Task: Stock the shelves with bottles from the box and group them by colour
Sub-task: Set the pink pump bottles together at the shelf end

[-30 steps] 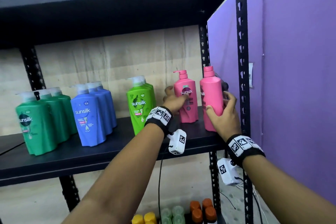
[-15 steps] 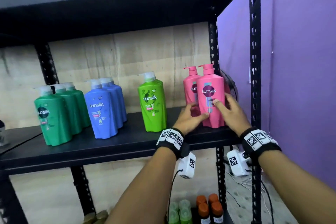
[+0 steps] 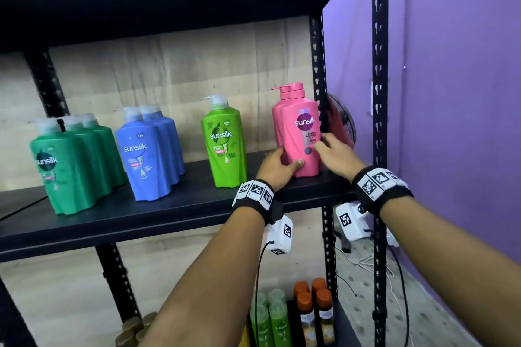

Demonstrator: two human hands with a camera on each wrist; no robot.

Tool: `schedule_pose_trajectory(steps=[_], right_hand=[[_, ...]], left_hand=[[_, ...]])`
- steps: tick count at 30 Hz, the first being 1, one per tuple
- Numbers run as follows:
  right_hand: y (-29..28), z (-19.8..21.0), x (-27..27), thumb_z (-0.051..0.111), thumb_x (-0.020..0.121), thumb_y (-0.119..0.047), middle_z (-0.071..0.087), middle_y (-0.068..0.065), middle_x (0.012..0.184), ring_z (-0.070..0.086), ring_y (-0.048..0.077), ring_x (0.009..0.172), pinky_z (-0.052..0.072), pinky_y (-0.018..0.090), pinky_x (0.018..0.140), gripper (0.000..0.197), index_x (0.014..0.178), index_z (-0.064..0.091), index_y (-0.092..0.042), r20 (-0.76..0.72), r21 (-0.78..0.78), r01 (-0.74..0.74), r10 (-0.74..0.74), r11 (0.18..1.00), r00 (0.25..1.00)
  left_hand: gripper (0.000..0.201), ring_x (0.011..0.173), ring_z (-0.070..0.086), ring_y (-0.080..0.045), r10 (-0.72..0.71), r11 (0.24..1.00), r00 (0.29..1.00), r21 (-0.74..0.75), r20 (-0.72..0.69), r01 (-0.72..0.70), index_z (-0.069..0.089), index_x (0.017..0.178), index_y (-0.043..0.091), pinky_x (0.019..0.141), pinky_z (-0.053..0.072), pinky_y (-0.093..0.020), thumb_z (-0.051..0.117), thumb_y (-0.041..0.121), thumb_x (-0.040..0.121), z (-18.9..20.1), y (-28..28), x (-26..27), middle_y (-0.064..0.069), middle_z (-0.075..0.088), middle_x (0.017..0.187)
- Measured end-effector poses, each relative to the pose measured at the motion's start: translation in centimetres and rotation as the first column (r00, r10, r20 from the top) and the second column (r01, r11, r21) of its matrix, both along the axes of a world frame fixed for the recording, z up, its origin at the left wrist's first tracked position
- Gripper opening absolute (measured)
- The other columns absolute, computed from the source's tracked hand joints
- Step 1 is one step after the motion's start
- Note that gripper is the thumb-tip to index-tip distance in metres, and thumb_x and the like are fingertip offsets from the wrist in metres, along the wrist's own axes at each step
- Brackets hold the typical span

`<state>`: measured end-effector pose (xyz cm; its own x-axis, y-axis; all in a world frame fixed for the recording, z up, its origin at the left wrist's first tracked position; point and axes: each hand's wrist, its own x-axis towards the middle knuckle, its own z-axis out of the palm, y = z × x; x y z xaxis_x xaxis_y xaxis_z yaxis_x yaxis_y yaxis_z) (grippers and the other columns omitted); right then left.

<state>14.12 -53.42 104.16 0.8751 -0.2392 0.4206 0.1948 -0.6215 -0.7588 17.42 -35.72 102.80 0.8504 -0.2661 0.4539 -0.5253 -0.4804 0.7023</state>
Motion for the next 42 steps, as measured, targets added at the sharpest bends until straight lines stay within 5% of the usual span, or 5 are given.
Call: schedule_pose_trajectory(steps=[16,21,26,37,42], right_hand=[[1.4,0.1,0.6,0.032,0.107,-0.036,0.051,0.02,0.146,0.053,0.035,0.129,0.039,0.032,0.101,0.049,0.152,0.029,-0.017,-0.064,-0.078,-0.064,0.059,0.995,0.996],[1.5,0.8,-0.2,0.052,0.102,-0.038,0.054,0.006,0.145,0.055,0.026,0.128,0.038,0.026,0.102,0.062,0.155,0.026,-0.02,-0.068,-0.073,-0.128,0.124,0.989,0.99],[0.7,4.6,0.4,0.052,0.102,-0.04,0.03,0.012,0.162,0.036,0.027,0.146,0.027,0.049,0.122,0.07,0.16,0.016,-0.021,0.011,-0.121,-0.145,0.148,0.982,0.989],[1.6,14.4,1.7,0.047,0.105,-0.043,0.067,-0.007,0.125,0.06,0.012,0.11,0.038,0.012,0.075,0.032,0.126,0.066,-0.027,0.171,-0.352,-0.111,0.18,0.929,0.969],[1.5,14.5,2.6,0.057,0.101,-0.04,0.071,-0.008,0.114,0.064,0.012,0.109,0.046,0.028,0.101,0.03,0.119,0.072,-0.022,0.202,-0.254,-0.193,0.248,0.948,0.948]], left_hand=[[0.054,0.129,0.056,-0.024,0.057,0.989,0.997,0.137,-0.058,-0.049,0.044,0.149,0.019,0.112,0.04,-0.032,0.061,0.026,0.099,-0.2,-0.2,1.6,-0.004,0.06,0.142],[0.046,0.126,0.058,-0.026,0.084,0.987,0.989,0.15,-0.124,-0.065,0.052,0.142,0.014,0.11,0.042,-0.035,0.061,0.028,0.099,0.0,-0.2,1.5,-0.006,0.062,0.139],[0.043,0.127,0.058,-0.027,0.085,0.984,0.988,0.165,-0.131,-0.062,0.053,0.139,0.011,0.111,0.042,-0.037,0.059,0.028,0.1,0.0,-0.3,1.4,-0.007,0.061,0.139],[0.046,0.128,0.057,-0.027,0.092,0.988,0.983,0.139,-0.162,-0.07,0.053,0.141,0.009,0.112,0.042,-0.039,0.06,0.03,0.1,0.0,-0.3,1.4,-0.007,0.061,0.14],[0.046,0.129,0.057,-0.026,0.14,0.979,0.982,0.164,-0.124,-0.118,0.054,0.141,0.012,0.111,0.042,-0.036,0.059,0.032,0.1,0.1,-0.1,1.1,-0.005,0.061,0.14]])
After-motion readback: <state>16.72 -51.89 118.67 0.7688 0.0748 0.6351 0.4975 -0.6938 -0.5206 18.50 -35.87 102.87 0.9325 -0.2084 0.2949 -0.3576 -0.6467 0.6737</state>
